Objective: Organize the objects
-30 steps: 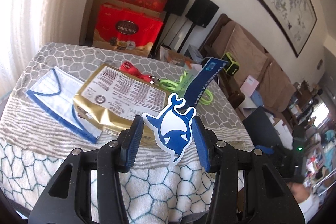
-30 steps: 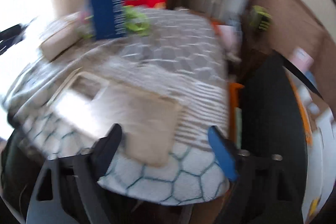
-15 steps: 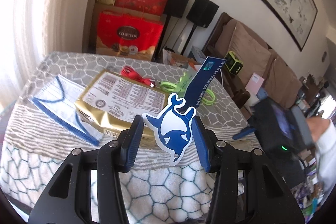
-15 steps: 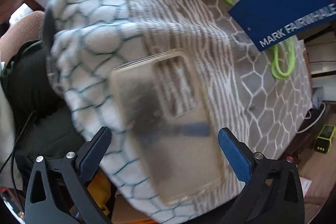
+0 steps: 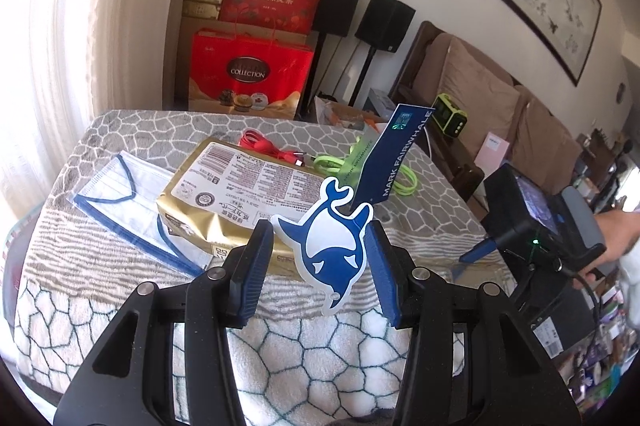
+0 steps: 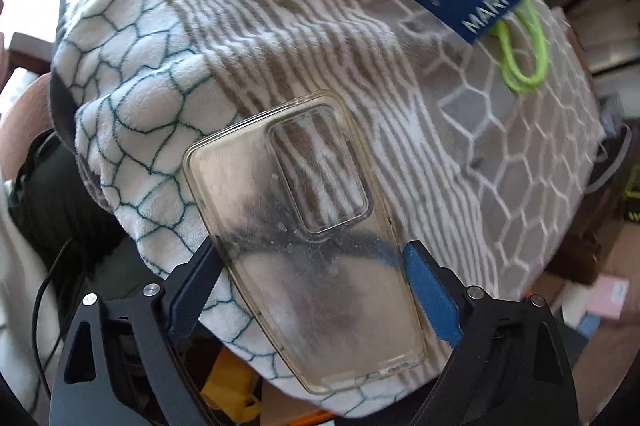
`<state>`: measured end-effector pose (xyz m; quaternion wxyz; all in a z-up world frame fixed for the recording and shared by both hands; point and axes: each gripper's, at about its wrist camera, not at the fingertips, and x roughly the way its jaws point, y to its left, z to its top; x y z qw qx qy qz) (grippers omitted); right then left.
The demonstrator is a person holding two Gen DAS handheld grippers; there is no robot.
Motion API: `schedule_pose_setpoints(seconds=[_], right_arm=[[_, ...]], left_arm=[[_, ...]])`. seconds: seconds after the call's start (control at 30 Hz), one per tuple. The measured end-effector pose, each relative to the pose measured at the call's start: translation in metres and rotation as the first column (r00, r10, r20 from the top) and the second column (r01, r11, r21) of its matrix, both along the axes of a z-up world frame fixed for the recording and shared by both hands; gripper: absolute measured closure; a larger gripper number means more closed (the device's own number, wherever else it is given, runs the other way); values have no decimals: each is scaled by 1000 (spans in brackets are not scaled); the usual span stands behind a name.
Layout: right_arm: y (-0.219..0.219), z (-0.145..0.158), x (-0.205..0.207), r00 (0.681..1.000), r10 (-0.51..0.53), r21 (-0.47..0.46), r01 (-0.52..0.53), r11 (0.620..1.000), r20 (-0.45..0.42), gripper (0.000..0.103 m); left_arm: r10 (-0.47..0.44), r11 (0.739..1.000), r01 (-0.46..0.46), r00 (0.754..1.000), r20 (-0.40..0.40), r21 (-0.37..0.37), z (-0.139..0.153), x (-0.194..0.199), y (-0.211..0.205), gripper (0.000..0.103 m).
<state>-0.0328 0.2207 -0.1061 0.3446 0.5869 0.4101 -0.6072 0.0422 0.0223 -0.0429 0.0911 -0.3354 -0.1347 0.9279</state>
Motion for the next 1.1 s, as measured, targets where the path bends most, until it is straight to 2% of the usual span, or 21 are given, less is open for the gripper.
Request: schedule_pose_setpoints(seconds=[0.1,0.2,0.3,0.4,0.43,0.5,0.53,0.6,0.7,0.8,0.87,1.0,1.1], right_arm=[[5,10,5,996,-63,-6,63,998,-57,13],[14,32,10,982,-161,-115,149,982,-101,14],[28,56,17,951,-265,-255,220,942,-160,14],[41,75,21,897,-399,-406,299,864,-190,15],[53,84,24,870,-455,-475,325,818,-188,15],[55,90,22,836,-521,-561,351,750,-174,16],[66,95,27,806,-567,-610,366,703,-169,16],[74,118,35,773,-609,-656,370,658,-175,16],[90,132,55,731,-656,-716,356,601,-188,17],[108,139,67,702,-685,-748,346,566,-194,17],[120,144,75,669,-712,-763,340,550,-215,17],[133,145,89,620,-727,-757,312,574,-295,17],[144,139,91,607,-731,-761,300,574,-312,17]], left_arm=[[-6,1000,6,1000,-3,5,1,1,1,59],[-9,1000,9,1000,-10,15,2,4,0,59],[-12,1000,12,1000,-3,25,-1,3,-1,59],[-22,1000,22,1000,8,23,-2,1,1,59],[-26,999,26,1000,8,22,-2,1,2,59],[-37,999,37,999,6,7,0,4,8,59],[-47,999,47,999,4,-5,2,5,13,59],[-59,998,59,998,-1,-19,5,8,21,59],[-76,997,75,997,-16,-33,10,13,33,59],[-80,996,79,996,-26,-36,12,18,43,59],[-82,996,81,996,-23,-33,10,20,49,59],[-91,995,90,996,-18,-47,9,25,60,59],[-97,993,95,995,-19,-71,11,28,67,59]])
